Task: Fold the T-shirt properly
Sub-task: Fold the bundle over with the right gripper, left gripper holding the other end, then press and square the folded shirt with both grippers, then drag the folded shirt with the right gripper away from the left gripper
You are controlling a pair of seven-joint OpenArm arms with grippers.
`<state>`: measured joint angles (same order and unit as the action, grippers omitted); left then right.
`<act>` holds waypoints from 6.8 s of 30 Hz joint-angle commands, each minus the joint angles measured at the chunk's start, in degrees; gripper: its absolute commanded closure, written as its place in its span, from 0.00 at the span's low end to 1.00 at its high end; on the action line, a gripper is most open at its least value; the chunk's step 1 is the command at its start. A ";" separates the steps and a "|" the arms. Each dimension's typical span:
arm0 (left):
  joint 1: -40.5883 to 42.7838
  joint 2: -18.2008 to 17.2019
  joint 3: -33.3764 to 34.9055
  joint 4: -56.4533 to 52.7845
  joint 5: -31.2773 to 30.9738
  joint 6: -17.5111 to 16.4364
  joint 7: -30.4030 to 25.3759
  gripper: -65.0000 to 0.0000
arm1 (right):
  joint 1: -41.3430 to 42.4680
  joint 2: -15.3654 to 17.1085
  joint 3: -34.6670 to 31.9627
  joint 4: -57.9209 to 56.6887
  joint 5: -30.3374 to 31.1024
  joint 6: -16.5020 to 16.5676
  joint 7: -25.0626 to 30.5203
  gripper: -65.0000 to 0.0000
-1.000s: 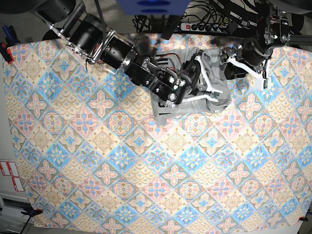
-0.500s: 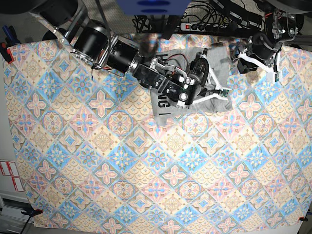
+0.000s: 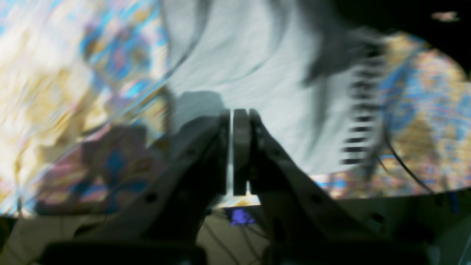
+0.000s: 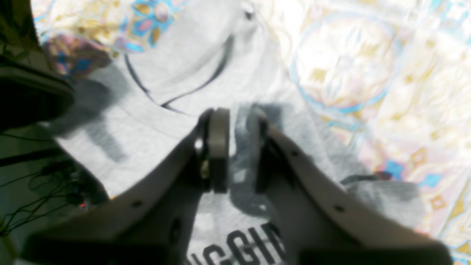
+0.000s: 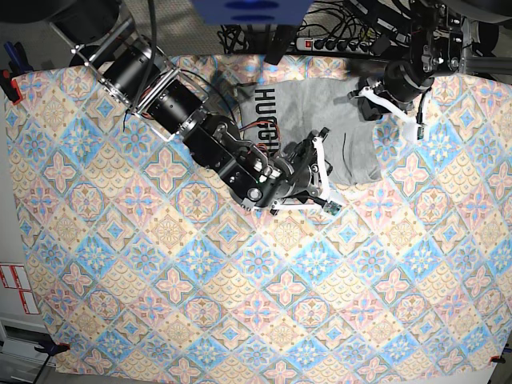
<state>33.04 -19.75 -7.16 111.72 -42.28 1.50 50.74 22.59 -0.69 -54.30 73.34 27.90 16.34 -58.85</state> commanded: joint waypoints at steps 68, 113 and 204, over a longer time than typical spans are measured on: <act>-0.82 -1.83 11.42 0.50 7.95 -0.40 -0.32 1.00 | 2.51 -1.03 11.27 -10.70 -18.19 0.23 10.63 1.00; -37.92 4.76 27.95 -21.22 38.37 -0.40 0.91 1.00 | -20.00 23.41 11.62 18.04 -18.10 0.23 4.30 1.00; -15.59 20.41 -13.46 3.66 38.11 -0.49 0.82 1.00 | -17.71 14.45 18.48 9.87 -18.27 0.23 4.83 1.00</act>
<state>18.02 0.84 -20.56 114.48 -4.05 1.26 52.82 4.05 13.34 -36.25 82.50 9.65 16.62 -54.22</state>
